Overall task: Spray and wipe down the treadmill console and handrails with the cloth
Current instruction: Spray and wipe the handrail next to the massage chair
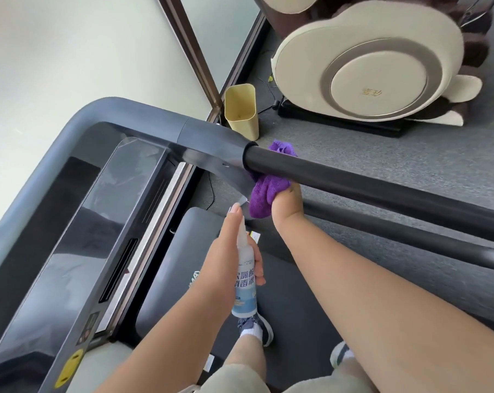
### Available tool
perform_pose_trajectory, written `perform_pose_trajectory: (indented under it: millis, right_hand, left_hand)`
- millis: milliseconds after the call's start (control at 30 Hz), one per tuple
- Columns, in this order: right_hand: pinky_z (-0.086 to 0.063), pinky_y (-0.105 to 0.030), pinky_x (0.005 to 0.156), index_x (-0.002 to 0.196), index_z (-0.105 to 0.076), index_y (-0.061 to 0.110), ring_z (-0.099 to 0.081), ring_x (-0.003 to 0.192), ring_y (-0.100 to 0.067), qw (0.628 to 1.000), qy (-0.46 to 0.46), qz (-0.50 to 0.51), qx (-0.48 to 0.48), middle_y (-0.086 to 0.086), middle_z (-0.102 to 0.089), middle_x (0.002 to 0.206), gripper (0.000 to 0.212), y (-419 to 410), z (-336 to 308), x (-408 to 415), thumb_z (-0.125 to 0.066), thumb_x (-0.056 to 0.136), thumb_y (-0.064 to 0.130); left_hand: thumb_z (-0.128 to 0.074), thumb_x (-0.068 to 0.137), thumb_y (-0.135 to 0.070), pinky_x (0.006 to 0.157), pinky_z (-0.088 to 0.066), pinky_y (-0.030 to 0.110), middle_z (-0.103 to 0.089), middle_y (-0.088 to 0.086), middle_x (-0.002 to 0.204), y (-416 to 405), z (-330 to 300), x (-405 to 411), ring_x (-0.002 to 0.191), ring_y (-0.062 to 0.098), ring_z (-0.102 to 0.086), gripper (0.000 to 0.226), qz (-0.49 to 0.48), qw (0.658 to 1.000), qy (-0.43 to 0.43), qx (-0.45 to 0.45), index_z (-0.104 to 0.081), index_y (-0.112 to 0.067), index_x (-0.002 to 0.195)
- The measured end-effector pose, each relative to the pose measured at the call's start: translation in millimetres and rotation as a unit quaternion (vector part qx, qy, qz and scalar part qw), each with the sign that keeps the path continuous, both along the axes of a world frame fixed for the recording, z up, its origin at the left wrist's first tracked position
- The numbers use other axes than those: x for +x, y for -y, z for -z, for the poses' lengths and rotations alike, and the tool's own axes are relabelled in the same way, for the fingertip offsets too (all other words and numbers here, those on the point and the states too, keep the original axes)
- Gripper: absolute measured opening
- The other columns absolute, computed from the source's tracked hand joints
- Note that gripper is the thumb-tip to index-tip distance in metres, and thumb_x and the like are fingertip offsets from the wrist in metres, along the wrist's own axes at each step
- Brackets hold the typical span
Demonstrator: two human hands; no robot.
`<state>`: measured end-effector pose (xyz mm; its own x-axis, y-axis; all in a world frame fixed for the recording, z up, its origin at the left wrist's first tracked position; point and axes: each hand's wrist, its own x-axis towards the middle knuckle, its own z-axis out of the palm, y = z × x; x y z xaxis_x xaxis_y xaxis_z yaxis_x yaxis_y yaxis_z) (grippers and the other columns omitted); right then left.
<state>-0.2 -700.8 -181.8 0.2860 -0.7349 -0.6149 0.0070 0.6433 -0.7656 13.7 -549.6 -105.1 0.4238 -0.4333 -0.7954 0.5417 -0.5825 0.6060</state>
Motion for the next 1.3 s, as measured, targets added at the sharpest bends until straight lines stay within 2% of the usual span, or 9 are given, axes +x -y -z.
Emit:
perform_pose_trajectory:
  millis: [100,233,333,467,567,667,767,1000,1300]
  right_hand:
    - [-0.048,-0.038,0.078,0.072,-0.057,0.011,-0.059,0.087,-0.033,0.962,-0.182,-0.154,-0.136,-0.011,-0.062,0.079,0.026,9.7,29.8,-29.2,-0.042,0.093,0.008]
    - [-0.046,-0.05,0.096,0.076,-0.051,0.016,-0.058,0.106,-0.042,0.843,-0.362,-0.271,-0.292,-0.022,-0.067,0.102,0.022,16.2,40.8,-54.6,-0.042,0.095,0.009]
    - [-0.038,-0.048,0.11,0.108,-0.064,0.004,-0.052,0.123,-0.04,0.862,-0.349,-0.268,-0.252,-0.023,-0.065,0.12,0.033,23.5,40.8,-53.1,-0.037,0.106,0.021]
    - [-0.043,-0.039,0.106,0.131,-0.063,0.016,-0.058,0.125,-0.027,0.969,-0.133,-0.139,-0.155,-0.004,-0.068,0.127,0.038,9.2,24.6,-42.1,-0.044,0.105,0.037]
    - [-0.04,-0.039,0.116,0.147,-0.051,0.026,-0.054,0.132,-0.014,0.969,-0.043,-0.113,-0.213,0.003,-0.061,0.141,0.049,-4.3,16.4,-26.2,-0.046,0.102,0.044]
    - [-0.049,-0.035,0.104,0.137,-0.059,0.023,-0.06,0.107,-0.003,0.94,-0.086,-0.108,-0.311,0.004,-0.068,0.121,0.04,-8.9,21.2,-20.8,-0.045,0.103,0.04]
    - [-0.047,-0.044,0.097,0.105,-0.065,0.018,-0.059,0.105,-0.018,0.916,-0.185,-0.129,-0.331,0.01,-0.064,0.095,0.032,-4.2,38.6,-34.9,-0.044,0.105,0.042]
    - [-0.029,-0.043,0.114,0.109,-0.062,0.02,-0.063,0.11,-0.027,0.751,-0.416,-0.264,-0.44,0.0,-0.071,0.109,0.037,12.7,58.2,-57.6,-0.033,0.107,0.043]
    - [-0.029,-0.047,0.115,0.122,-0.06,0.017,-0.055,0.115,-0.03,0.609,-0.486,-0.382,-0.497,-0.006,-0.061,0.12,0.026,12.9,56.0,-85.1,-0.052,0.097,0.019]
  left_hand:
    - [-0.055,0.068,-0.092,0.066,-0.053,0.037,-0.059,0.015,0.054,8.4,-0.2,-8.1,0.047,0.029,-0.06,0.081,0.007,1.0,-0.011,-0.014,-0.059,-0.013,0.05]
    - [-0.05,0.069,-0.094,0.068,-0.053,0.036,-0.06,0.016,0.056,18.6,-1.4,-16.8,0.048,0.029,-0.062,0.085,0.035,0.999,-0.008,-0.018,-0.06,-0.012,0.051]
    - [-0.049,0.073,-0.093,0.068,-0.054,0.036,-0.06,0.015,0.057,22.5,-4.5,-23.8,0.049,0.028,-0.062,0.085,0.044,0.999,-0.011,-0.006,-0.06,-0.011,0.051]
    - [-0.048,0.078,-0.088,0.072,-0.053,0.038,-0.058,0.017,0.054,21.3,-10.1,-25.7,0.046,0.029,-0.06,0.085,0.021,1.0,-0.011,-0.007,-0.059,-0.009,0.052]
    - [-0.046,0.092,-0.081,0.066,-0.054,0.036,-0.055,0.017,0.053,14.9,-13.3,-22.5,0.046,0.03,-0.057,0.084,-0.008,1.0,-0.013,-0.005,-0.056,-0.005,0.057]
    - [-0.047,0.092,-0.08,0.056,-0.054,0.033,-0.053,0.018,0.053,5.5,-13.4,-18.1,0.048,0.03,-0.054,0.082,-0.015,1.0,-0.012,-0.004,-0.054,-0.004,0.062]
    - [-0.052,0.081,-0.086,0.057,-0.056,0.034,-0.053,0.017,0.053,-2.8,-10.1,-11.6,0.049,0.03,-0.055,0.084,-0.022,1.0,-0.006,0.003,-0.055,-0.005,0.059]
    - [-0.051,0.069,-0.092,0.075,-0.052,0.042,-0.054,0.016,0.052,-15.8,1.2,-9.3,0.046,0.028,-0.059,0.084,-0.005,1.0,0.005,0.012,-0.055,-0.009,0.053]
    - [-0.054,0.074,-0.086,0.067,-0.053,0.038,-0.055,0.015,0.053,-0.6,-0.4,-36.9,0.046,0.029,-0.057,0.079,-0.001,1.0,0.002,0.007,-0.056,-0.01,0.052]
